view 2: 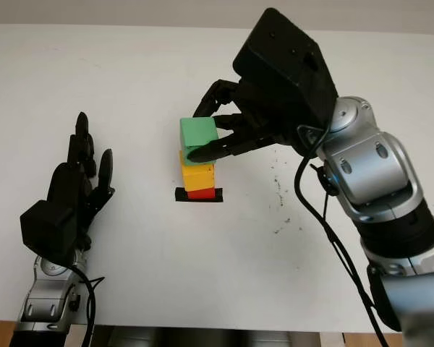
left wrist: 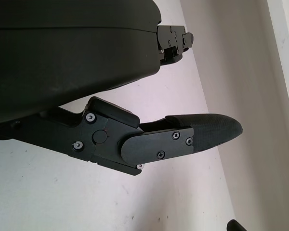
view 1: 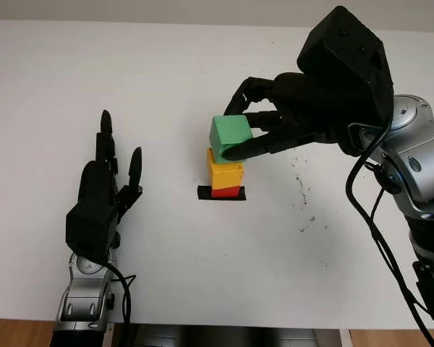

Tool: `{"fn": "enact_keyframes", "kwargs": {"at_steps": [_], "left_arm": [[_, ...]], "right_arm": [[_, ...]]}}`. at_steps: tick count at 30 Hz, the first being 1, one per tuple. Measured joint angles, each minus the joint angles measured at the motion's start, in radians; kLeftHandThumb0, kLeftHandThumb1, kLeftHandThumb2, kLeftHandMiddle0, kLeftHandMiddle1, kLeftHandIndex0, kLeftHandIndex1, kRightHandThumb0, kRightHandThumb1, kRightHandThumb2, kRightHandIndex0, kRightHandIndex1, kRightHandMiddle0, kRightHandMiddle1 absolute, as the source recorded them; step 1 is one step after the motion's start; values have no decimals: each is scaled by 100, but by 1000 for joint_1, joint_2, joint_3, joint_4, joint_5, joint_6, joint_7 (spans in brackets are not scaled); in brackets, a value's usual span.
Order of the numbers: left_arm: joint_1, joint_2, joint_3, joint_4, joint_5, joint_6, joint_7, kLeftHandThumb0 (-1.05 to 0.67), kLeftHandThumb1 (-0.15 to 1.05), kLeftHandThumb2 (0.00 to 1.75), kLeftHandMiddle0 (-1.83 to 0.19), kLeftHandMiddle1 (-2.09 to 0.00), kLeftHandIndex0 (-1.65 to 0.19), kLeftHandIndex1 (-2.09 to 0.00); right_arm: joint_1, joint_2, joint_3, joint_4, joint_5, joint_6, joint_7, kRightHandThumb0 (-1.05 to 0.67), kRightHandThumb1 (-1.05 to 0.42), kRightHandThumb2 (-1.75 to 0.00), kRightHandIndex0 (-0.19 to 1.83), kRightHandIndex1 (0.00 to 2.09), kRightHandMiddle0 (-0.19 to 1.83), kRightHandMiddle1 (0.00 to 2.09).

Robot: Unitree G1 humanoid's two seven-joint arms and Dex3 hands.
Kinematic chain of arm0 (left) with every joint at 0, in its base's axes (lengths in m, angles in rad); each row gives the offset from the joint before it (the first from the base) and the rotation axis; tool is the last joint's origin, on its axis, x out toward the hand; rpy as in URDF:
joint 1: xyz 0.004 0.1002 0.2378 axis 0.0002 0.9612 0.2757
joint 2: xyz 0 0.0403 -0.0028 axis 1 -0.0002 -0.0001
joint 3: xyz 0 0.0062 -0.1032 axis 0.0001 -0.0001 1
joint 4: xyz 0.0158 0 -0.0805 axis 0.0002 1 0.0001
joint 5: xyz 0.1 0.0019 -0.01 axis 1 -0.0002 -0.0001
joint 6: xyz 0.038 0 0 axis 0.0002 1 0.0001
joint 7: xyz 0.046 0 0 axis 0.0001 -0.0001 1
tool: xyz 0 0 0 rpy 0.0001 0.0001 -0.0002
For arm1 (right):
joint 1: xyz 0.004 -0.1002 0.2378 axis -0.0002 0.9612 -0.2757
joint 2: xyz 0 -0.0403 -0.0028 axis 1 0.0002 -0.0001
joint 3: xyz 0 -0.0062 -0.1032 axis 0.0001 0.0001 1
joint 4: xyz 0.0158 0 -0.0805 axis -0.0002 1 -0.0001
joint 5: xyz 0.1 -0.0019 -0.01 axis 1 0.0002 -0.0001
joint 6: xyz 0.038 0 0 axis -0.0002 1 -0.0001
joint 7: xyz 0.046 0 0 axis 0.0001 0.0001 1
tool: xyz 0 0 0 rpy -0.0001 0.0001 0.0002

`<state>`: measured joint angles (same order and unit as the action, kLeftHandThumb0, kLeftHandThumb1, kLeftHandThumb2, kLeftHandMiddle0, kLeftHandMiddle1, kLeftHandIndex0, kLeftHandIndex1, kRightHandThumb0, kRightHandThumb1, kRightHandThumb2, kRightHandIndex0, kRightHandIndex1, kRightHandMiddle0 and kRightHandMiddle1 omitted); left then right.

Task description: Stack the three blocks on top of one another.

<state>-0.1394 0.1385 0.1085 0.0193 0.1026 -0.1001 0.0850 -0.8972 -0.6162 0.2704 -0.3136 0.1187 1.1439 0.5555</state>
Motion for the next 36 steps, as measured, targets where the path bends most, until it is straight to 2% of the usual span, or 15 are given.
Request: {"fn": "enact_keyframes", "kwargs": {"at_steps": [7, 13, 19, 36], "left_arm": [[1, -1, 0, -1, -1, 0, 0, -83, 105, 57, 11, -6, 8, -6], [2, -4, 0, -3, 0, 0, 4, -83, 105, 57, 10, -6, 8, -6], [2, -6, -2, -3, 0, 0, 6, -82, 105, 57, 11, -5, 9, -5], [10, -10, -5, -9, -10, -19, 0, -80, 105, 57, 11, -6, 9, -6]], "right_arm": [[0, 5, 0, 0, 1, 0, 1, -40, -105, -7, 19, 5, 5, 202], [4, 5, 0, 0, 0, -8, 8, -40, -105, -7, 20, 5, 2, 194], [14, 5, 4, 2, -1, -18, 12, -41, -105, -7, 19, 5, 7, 197], [29, -8, 22, 8, -32, -64, 36, -42, -105, -7, 20, 5, 0, 193]]}}
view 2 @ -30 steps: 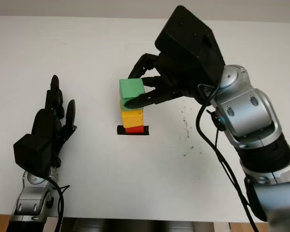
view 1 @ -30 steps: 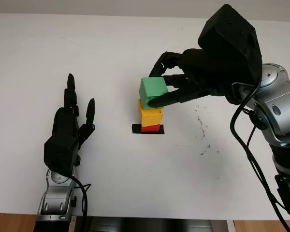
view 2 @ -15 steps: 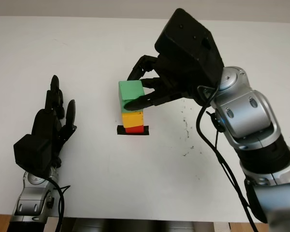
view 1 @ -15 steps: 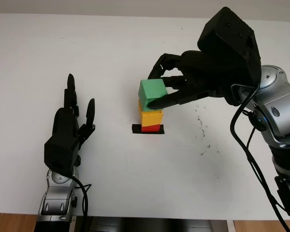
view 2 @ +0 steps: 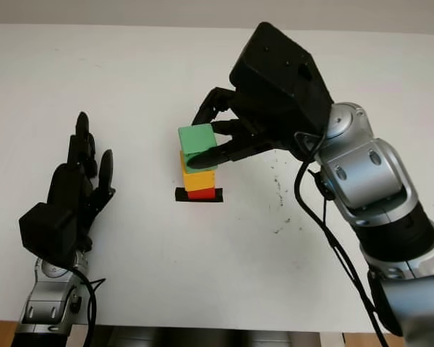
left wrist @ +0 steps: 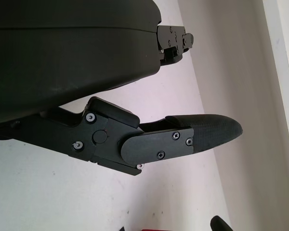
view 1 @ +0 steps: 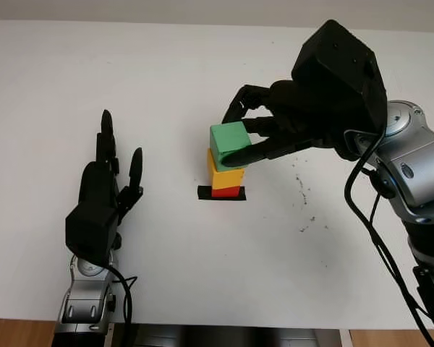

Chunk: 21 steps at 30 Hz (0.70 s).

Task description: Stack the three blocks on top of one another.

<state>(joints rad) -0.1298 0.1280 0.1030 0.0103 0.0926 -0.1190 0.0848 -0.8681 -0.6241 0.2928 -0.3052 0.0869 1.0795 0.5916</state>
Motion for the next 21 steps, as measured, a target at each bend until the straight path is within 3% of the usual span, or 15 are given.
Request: {"fn": "enact_keyframes", "kwargs": {"at_steps": [12, 15, 18, 21], "left_arm": [[1, 0, -2, 0, -12, 0, -8, -79, 105, 57, 14, -5, 11, -5], [1, 0, -2, 0, -27, 0, -19, -78, 105, 56, 15, -5, 12, -4], [1, 0, -3, 0, -34, 0, -22, -78, 105, 57, 15, -5, 12, -5], [1, 0, -3, 0, -34, 0, -21, -78, 105, 57, 15, -5, 12, -5]], "right_arm": [[32, -2, -4, 3, -19, -61, 11, -46, -101, -5, 17, 4, -19, 160], [41, -2, -4, 4, -23, -89, 19, -49, -99, -5, 15, 3, -19, 135], [49, -5, -5, 10, -25, -142, 37, -52, -96, -5, 5, 3, -14, 71], [51, -16, -5, 11, -28, -172, 60, -54, -93, -5, -8, 3, -12, 33]]}}
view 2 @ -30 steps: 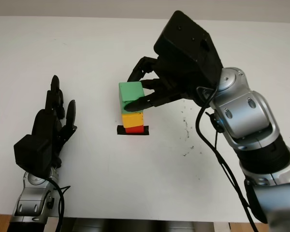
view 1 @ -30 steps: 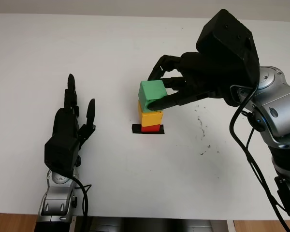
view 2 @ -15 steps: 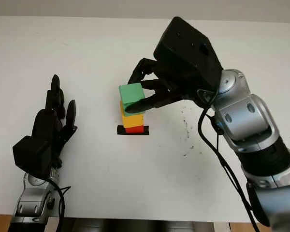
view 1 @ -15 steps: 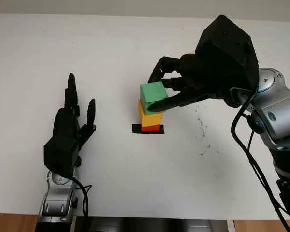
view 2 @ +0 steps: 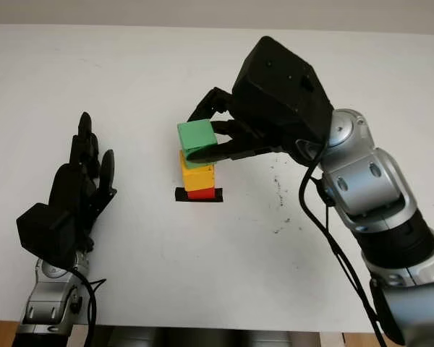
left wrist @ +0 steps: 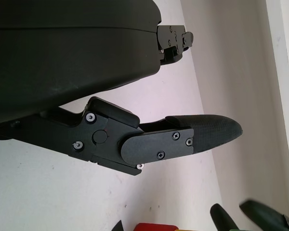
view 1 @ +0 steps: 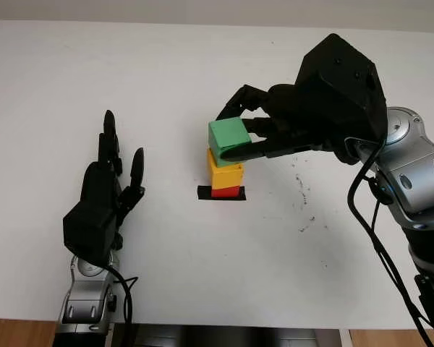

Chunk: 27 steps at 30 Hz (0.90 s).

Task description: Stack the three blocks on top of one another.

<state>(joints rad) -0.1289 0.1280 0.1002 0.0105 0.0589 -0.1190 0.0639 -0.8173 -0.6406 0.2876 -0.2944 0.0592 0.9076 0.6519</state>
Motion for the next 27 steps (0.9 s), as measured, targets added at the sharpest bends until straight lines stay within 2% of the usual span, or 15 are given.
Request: {"fn": "enact_keyframes", "kwargs": {"at_steps": [3, 5, 14, 19, 21, 23, 25, 27], "left_arm": [[0, 0, -1, 0, 11, 0, 3, -80, 105, 57, 15, -5, 12, -5], [0, 0, -1, 0, 15, 0, 5, -80, 105, 57, 14, -6, 11, -6], [0, 0, -1, 2, 5, 0, -2, -78, 105, 57, 16, -5, 13, -5], [0, 0, -1, 3, 20, 1, 14, -80, 105, 57, 13, -6, 10, -6], [-1, 2, 0, 3, 25, 3, 17, -81, 105, 57, 13, -6, 11, -6], [-1, 8, 2, 3, 25, 10, 15, -82, 105, 57, 14, -5, 11, -6], [-3, 14, 8, 3, 21, 22, 11, -81, 105, 57, 14, -5, 11, -5], [-7, 19, 13, 3, 16, 31, 6, -81, 105, 58, 14, -5, 11, -5]], "right_arm": [[0, -12, 0, 0, -5, -7, 20, -61, -89, -4, -18, 0, -18, 8], [1, -19, -3, -1, -4, -20, 36, -66, -87, -4, -19, 0, -19, 2], [27, -60, -53, -22, 25, -83, 115, -77, -88, -5, -19, 0, -19, 0], [43, -61, -154, -61, 78, -81, 104, -84, -93, -7, -19, 0, -19, 0], [70, -26, -239, -80, 94, -98, 32, -79, -102, -41, -19, 0, -19, 0], [106, 15, -312, -92, 100, -132, -48, -73, -104, -58, -19, 0, -19, 0], [144, 63, -384, -93, 121, -144, -119, -70, -105, -66, -19, 0, -19, 0], [180, 115, -445, -81, 138, -150, -194, -71, -105, -63, -19, 0, -19, 0]]}}
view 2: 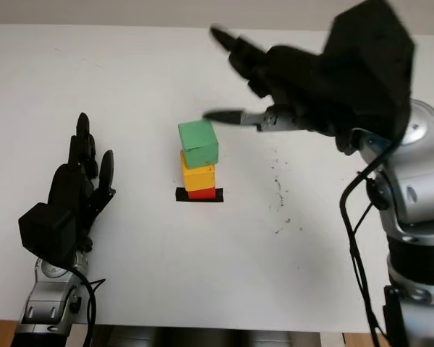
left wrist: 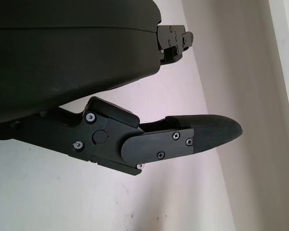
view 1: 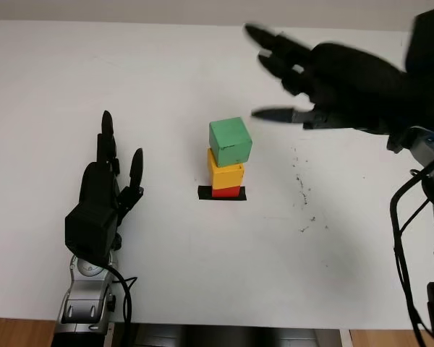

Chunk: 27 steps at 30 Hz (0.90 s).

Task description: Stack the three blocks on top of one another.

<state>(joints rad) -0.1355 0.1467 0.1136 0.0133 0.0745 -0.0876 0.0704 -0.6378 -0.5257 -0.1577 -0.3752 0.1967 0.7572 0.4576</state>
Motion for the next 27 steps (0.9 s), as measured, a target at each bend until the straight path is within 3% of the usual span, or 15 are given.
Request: {"fn": "enact_keyframes", "kwargs": {"at_steps": [11, 15, 22, 27], "left_arm": [[-81, 44, 22, 62, -38, -10, -58, -84, 105, 57, 11, -6, 9, -6], [-112, 59, 27, 107, -52, -15, -83, -83, 105, 58, 11, -6, 9, -6], [-175, 64, 45, 145, -130, -18, -139, -81, 105, 58, 11, -5, 8, -6], [-187, 63, 48, 151, -158, -19, -163, -84, 105, 58, 11, -5, 6, -6]], "right_arm": [[203, 142, -100, 121, 2, -156, -210, -77, -105, -69, -19, 0, -19, 0], [254, 188, -86, 128, 0, -201, -244, -76, -105, -73, -19, 0, -19, 0], [303, 271, -39, 131, -12, -256, -309, -58, -105, -86, -19, 0, -19, 0], [338, 317, -31, 131, 6, -253, -332, -62, -105, -86, -19, 0, -19, 0]]}}
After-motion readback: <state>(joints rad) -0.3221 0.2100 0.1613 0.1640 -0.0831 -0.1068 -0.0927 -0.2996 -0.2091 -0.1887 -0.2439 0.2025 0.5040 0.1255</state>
